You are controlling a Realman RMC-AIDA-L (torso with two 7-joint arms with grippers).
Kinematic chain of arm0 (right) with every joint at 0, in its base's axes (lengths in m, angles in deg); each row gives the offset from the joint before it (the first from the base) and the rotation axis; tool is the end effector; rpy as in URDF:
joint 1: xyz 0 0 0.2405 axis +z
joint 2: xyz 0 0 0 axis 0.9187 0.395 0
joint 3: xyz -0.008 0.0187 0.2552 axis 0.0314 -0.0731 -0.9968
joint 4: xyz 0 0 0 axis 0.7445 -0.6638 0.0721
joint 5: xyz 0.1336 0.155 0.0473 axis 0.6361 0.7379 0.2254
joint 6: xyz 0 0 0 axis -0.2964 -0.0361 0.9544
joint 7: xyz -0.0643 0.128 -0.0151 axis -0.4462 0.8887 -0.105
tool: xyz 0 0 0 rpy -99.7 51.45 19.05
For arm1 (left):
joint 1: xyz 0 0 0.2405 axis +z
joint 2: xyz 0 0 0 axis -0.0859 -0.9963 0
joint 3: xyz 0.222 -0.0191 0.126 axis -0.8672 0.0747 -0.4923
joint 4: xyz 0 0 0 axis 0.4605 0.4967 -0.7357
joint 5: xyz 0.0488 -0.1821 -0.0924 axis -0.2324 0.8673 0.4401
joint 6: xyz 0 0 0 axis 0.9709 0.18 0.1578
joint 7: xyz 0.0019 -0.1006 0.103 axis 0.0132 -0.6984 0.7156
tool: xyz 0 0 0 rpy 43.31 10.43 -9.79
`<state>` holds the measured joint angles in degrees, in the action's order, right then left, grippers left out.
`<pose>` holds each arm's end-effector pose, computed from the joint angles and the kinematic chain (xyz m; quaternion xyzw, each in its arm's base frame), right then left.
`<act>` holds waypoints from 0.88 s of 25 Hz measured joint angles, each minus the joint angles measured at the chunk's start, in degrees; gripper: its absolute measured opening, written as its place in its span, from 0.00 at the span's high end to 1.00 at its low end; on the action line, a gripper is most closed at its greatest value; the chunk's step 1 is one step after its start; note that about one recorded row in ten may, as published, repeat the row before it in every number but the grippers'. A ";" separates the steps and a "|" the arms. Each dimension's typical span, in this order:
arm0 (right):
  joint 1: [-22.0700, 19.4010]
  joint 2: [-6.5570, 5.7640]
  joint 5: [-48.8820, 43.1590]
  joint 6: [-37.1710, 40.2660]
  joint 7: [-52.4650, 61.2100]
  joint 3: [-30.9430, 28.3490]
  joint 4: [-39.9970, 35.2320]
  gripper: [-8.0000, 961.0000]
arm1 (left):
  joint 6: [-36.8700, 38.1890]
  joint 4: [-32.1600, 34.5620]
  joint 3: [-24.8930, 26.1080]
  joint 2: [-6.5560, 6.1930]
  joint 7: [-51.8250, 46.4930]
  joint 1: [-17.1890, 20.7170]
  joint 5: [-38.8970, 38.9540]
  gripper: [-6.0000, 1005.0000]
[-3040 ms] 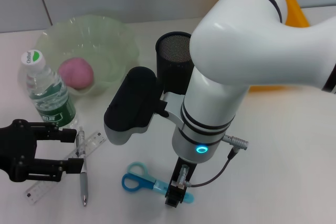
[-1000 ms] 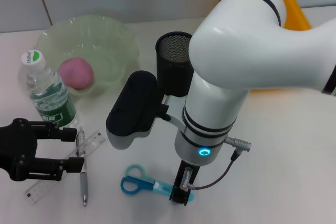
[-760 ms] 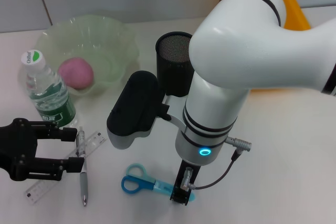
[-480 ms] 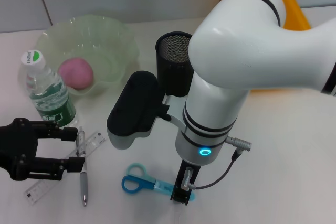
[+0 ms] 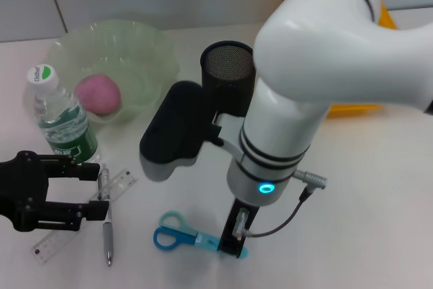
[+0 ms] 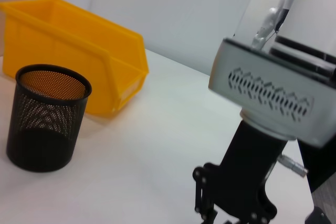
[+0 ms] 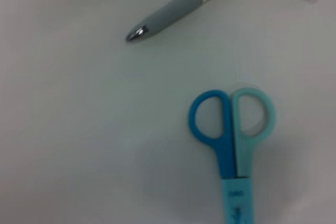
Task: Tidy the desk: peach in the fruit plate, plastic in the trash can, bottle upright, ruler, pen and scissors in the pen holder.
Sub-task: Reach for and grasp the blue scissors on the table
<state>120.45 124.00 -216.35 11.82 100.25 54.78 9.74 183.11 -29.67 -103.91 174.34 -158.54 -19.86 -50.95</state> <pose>0.1005 0.2982 -0.1279 -0.9287 0.2070 -0.3030 0.0543 -0.2533 0.2915 0.0672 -0.9627 -0.2160 -0.1624 0.0115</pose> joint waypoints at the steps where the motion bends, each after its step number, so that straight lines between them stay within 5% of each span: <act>1: -1.29 -0.05 -1.59 0.91 -0.41 -1.97 -1.73 0.81 | -0.02 0.00 0.12 -0.02 -0.02 0.00 -0.03 0.25; 12: -3.61 0.10 -3.54 2.59 -2.11 -4.81 -4.59 0.84 | -0.08 0.00 0.69 -0.20 -0.28 -0.28 -0.16 0.25; 22: -0.56 0.35 1.27 -0.45 -4.76 -4.97 -0.96 0.83 | -0.09 0.00 0.69 -0.29 -0.30 -0.35 -0.19 0.25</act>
<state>119.89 124.35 -215.08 11.37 95.49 49.81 8.78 183.02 -29.67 -103.22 174.05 -158.84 -20.21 -51.14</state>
